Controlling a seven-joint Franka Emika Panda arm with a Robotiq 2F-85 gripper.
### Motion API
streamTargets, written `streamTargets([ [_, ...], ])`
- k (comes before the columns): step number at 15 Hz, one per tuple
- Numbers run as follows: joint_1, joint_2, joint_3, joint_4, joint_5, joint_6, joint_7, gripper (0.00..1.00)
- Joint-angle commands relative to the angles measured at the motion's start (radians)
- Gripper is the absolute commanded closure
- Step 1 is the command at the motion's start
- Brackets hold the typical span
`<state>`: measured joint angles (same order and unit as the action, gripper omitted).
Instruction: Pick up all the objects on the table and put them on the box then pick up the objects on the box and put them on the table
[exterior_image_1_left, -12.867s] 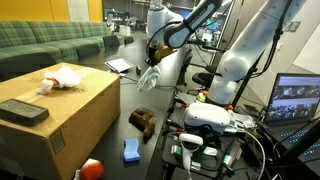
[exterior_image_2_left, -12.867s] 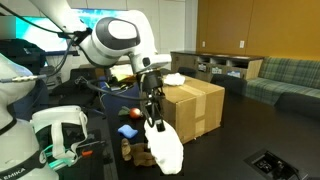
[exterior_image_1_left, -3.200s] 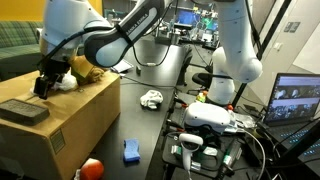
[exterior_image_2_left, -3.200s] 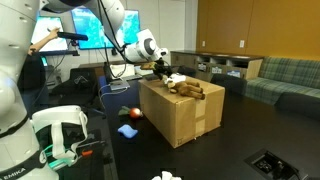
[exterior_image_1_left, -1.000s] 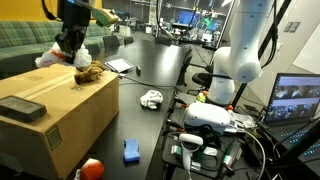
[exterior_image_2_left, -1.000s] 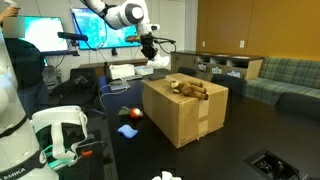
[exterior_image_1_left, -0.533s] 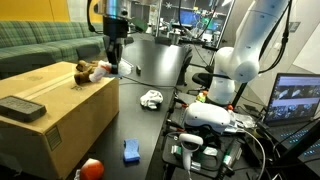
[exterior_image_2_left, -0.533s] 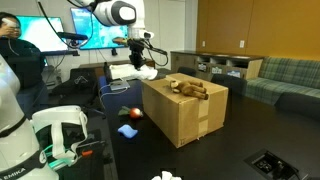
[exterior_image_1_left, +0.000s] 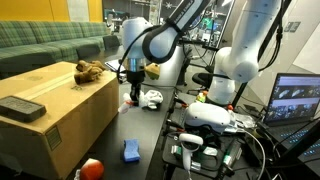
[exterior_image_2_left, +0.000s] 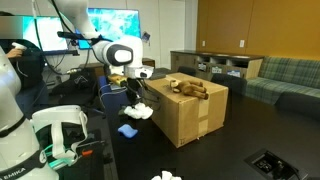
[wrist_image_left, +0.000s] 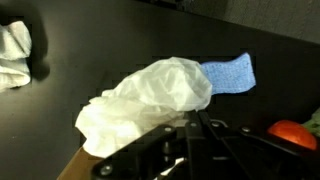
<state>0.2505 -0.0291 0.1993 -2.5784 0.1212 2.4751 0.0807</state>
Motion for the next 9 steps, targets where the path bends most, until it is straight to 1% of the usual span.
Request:
streamTargets([
  [1, -0.022, 0.163, -0.006, -0.042, -0.129, 0.248, 0.136, 0.99],
  [2, -0.020, 0.190, -0.024, -0.038, -0.170, 0.270, 0.174, 0.99],
  [3, -0.008, 0.250, -0.050, -0.037, -0.231, 0.325, 0.232, 0.99],
  [4, 0.008, 0.285, -0.083, -0.027, -0.278, 0.343, 0.277, 0.99],
  [5, 0.024, 0.320, -0.116, -0.016, -0.307, 0.361, 0.312, 0.99],
  [6, 0.035, 0.353, -0.139, -0.006, -0.313, 0.377, 0.326, 0.99],
  [7, 0.052, 0.383, -0.166, 0.001, -0.320, 0.399, 0.342, 0.89],
  [8, 0.062, 0.399, -0.180, 0.010, -0.305, 0.405, 0.343, 0.71],
  [9, 0.071, 0.424, -0.191, 0.017, -0.290, 0.424, 0.341, 0.64],
])
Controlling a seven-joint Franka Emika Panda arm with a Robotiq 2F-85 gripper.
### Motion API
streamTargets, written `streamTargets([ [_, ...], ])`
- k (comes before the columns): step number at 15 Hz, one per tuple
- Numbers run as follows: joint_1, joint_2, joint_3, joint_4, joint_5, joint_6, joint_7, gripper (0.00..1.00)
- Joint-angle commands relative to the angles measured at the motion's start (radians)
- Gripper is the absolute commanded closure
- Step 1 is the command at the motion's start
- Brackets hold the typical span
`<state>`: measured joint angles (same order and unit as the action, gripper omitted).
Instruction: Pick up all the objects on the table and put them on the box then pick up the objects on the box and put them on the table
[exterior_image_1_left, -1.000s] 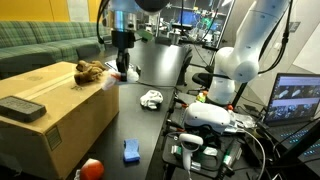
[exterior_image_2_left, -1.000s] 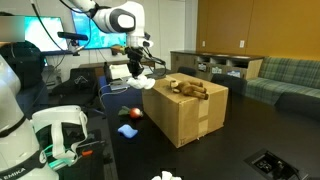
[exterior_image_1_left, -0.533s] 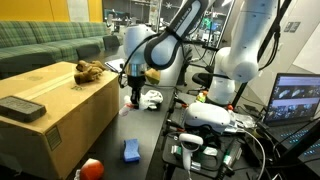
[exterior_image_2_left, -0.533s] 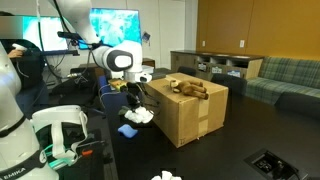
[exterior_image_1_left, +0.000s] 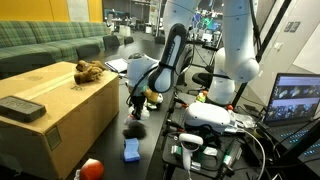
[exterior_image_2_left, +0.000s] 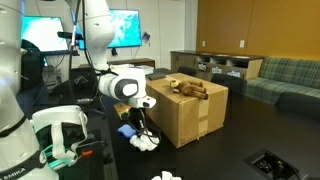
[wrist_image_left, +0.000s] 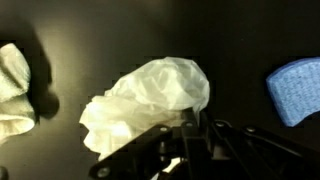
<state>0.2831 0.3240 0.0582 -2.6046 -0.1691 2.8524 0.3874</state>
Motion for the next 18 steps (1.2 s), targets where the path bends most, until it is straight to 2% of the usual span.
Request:
streamTargets([
  [1, 0.044, 0.077, -0.055, 0.053, 0.015, 0.042, 0.028, 0.58],
  [5, 0.084, 0.089, -0.062, 0.069, 0.062, 0.038, 0.057, 0.27],
  [8, 0.105, 0.035, -0.018, 0.045, 0.143, -0.002, 0.096, 0.05],
  [9, 0.117, 0.014, -0.013, 0.039, 0.161, -0.015, 0.113, 0.00],
  [12, 0.193, -0.060, -0.031, 0.015, 0.167, -0.035, 0.224, 0.00],
  [14, 0.204, -0.094, 0.002, 0.014, 0.170, -0.068, 0.281, 0.00],
  [16, 0.192, -0.095, 0.065, 0.017, 0.206, -0.071, 0.314, 0.00],
  [18, 0.171, -0.070, 0.135, 0.031, 0.293, -0.051, 0.330, 0.00],
])
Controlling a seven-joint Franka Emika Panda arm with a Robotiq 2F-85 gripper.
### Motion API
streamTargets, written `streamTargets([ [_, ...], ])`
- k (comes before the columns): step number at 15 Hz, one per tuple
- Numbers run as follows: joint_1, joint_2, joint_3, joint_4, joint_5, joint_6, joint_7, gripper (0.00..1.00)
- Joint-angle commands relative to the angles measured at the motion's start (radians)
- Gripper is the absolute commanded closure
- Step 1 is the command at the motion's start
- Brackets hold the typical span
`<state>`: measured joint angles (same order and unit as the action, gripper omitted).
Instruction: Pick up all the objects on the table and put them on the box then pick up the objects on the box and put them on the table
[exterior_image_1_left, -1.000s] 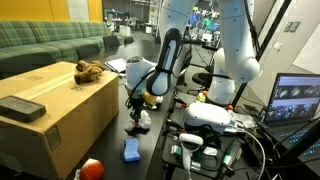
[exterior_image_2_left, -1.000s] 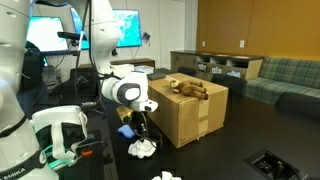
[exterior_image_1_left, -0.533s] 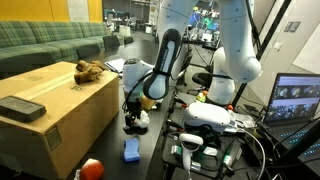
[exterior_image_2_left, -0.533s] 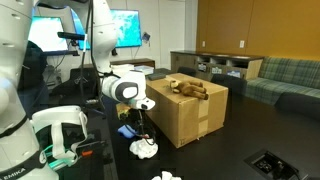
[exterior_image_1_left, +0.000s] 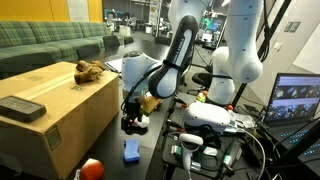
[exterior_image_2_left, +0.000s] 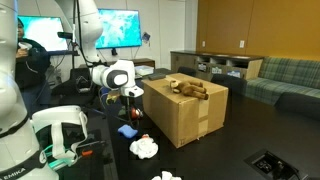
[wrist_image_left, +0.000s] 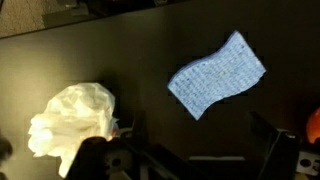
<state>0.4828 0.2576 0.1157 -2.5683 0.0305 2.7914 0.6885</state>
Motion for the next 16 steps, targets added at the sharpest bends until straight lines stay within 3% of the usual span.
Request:
streamTargets([
  [1, -0.031, 0.017, 0.104, -0.003, 0.135, 0.035, 0.040, 0.00],
  [5, 0.032, 0.113, 0.113, 0.002, 0.186, 0.180, 0.197, 0.00],
  [8, 0.147, 0.174, 0.026, 0.000, 0.161, 0.312, 0.341, 0.00],
  [12, 0.414, 0.256, -0.209, 0.023, 0.205, 0.407, 0.465, 0.00],
  [16, 0.642, 0.331, -0.410, 0.066, 0.256, 0.376, 0.531, 0.00],
])
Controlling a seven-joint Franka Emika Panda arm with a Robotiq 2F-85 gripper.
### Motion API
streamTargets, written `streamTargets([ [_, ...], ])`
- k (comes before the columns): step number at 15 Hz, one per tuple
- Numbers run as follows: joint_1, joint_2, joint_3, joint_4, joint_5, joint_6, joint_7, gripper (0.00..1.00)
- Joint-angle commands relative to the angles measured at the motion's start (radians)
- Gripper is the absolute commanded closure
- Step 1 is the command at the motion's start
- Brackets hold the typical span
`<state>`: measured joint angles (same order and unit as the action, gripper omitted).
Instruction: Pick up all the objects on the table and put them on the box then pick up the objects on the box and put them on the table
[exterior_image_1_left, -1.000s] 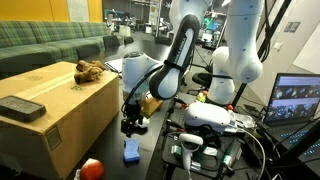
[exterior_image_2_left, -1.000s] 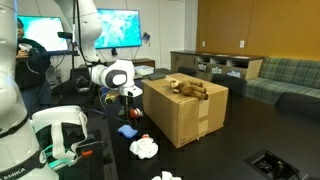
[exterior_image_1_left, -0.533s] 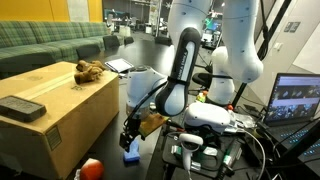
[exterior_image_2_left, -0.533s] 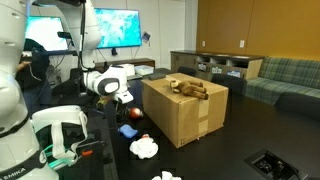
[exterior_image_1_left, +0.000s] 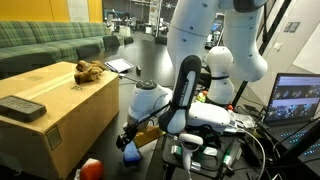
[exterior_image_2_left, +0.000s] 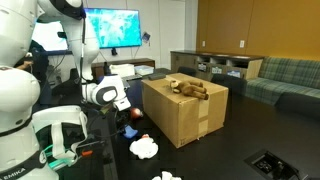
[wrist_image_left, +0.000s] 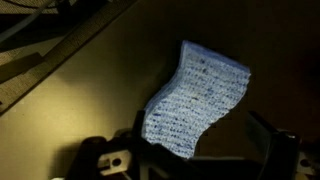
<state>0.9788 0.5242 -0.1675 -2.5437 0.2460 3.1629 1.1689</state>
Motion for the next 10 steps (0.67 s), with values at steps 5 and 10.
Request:
streamTargets([
  [5, 0.261, 0.135, -0.222, 0.089, 0.064, -0.050, 0.097, 0.00],
  [10, 0.283, 0.168, -0.261, 0.105, 0.043, -0.099, 0.132, 0.00],
])
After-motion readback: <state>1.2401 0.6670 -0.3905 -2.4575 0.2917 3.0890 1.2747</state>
